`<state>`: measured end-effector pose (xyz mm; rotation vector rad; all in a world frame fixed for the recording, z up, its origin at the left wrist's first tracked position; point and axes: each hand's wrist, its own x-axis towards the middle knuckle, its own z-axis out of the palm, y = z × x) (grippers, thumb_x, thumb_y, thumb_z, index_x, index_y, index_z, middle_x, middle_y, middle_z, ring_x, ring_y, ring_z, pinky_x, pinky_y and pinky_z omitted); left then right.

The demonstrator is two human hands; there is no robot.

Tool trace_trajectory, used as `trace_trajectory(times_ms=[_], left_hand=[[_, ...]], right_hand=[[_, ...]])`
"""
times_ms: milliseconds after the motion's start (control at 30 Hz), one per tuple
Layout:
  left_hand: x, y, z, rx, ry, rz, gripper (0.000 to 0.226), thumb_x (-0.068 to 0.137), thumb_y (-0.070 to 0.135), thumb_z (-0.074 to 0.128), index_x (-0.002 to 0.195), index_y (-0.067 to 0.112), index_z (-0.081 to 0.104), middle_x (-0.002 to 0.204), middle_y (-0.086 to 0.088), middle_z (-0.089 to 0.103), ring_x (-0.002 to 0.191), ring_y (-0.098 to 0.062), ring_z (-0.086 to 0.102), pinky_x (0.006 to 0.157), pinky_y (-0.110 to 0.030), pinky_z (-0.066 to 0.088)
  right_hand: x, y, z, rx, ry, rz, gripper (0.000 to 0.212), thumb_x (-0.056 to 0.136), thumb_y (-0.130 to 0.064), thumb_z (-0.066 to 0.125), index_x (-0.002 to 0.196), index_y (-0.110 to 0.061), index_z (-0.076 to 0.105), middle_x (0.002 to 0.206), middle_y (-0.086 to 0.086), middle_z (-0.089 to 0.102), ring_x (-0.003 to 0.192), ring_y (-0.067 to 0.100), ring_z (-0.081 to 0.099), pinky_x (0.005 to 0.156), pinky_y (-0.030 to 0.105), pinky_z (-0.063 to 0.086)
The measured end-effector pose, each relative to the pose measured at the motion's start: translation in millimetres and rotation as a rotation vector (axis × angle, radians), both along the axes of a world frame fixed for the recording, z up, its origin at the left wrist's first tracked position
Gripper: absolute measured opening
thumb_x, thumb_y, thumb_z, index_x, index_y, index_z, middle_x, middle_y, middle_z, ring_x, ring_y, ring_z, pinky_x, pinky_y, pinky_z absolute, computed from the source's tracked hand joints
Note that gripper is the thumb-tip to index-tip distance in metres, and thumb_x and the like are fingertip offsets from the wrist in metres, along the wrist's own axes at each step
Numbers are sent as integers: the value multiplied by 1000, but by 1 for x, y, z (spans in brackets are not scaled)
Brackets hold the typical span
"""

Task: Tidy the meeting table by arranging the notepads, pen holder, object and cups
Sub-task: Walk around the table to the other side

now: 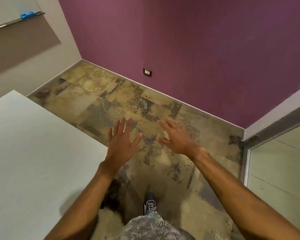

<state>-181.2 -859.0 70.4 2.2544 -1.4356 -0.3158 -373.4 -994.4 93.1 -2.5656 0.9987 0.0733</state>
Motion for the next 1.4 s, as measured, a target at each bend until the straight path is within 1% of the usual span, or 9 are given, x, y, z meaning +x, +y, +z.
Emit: trace_trajectory(times_ms=[100,200,333,467,633,833,1133,1233,1400], left_hand=[[23,-37,-3,24,12,29,75,93,69,28,156,31,15,166,-2,8,153,-22,2,122,-54,4],[49,-67,-6,67,-3,40,76,93,72,21,157,32,7,166,0,1,153,-20,-3,123,-50,0],[89,-103,-5,23,-26,97,79,93,71,21,157,25,12,165,-6,9,152,-24,8,122,-47,5],[128,-144,-12,4,32,195,81,91,70,22,158,25,9,165,-5,8,153,-20,6,124,-45,3],[183,-207,-24,8,25,320,79,93,67,26,158,25,10,166,-4,8,153,-18,4,123,-43,1],[243,-275,-15,25,5,505,76,95,66,28,157,26,10,165,-3,8,152,-19,5,122,-41,2],[336,-324,-2,67,20,721,76,97,58,40,157,19,16,164,-8,14,152,-26,10,122,-49,14],[376,-338,-3,70,44,768,76,97,57,40,157,19,14,165,-9,11,152,-25,7,122,-49,13],[458,-356,-12,112,-2,838,75,98,56,40,157,19,14,165,-9,10,152,-25,6,122,-48,12]], right_hand=[[25,-44,-1,0,13,24,69,100,-48,46,158,-25,17,165,8,15,152,27,16,119,47,19],[55,-84,-1,19,-14,70,69,100,-45,48,158,-26,17,165,6,16,151,25,18,120,50,24],[102,-141,-3,23,-29,130,69,101,-46,47,158,-24,16,166,8,13,153,24,12,122,45,16],[157,-204,-14,35,-18,211,70,101,-47,46,159,-23,15,166,10,13,152,25,16,121,43,21],[234,-287,-29,81,-14,288,69,101,-51,44,159,-28,14,166,9,13,152,25,16,122,45,19],[340,-370,-27,134,-1,434,70,99,-51,48,158,-29,17,167,6,6,154,23,7,123,44,16],[487,-430,-19,119,-27,658,68,97,-49,54,156,-31,25,166,8,14,152,26,17,118,48,23],[542,-444,-22,123,-40,722,68,97,-49,53,156,-30,25,165,10,16,151,27,19,118,49,26],[651,-461,-28,89,-21,830,68,98,-50,51,156,-28,24,164,12,17,150,29,20,119,48,27]])
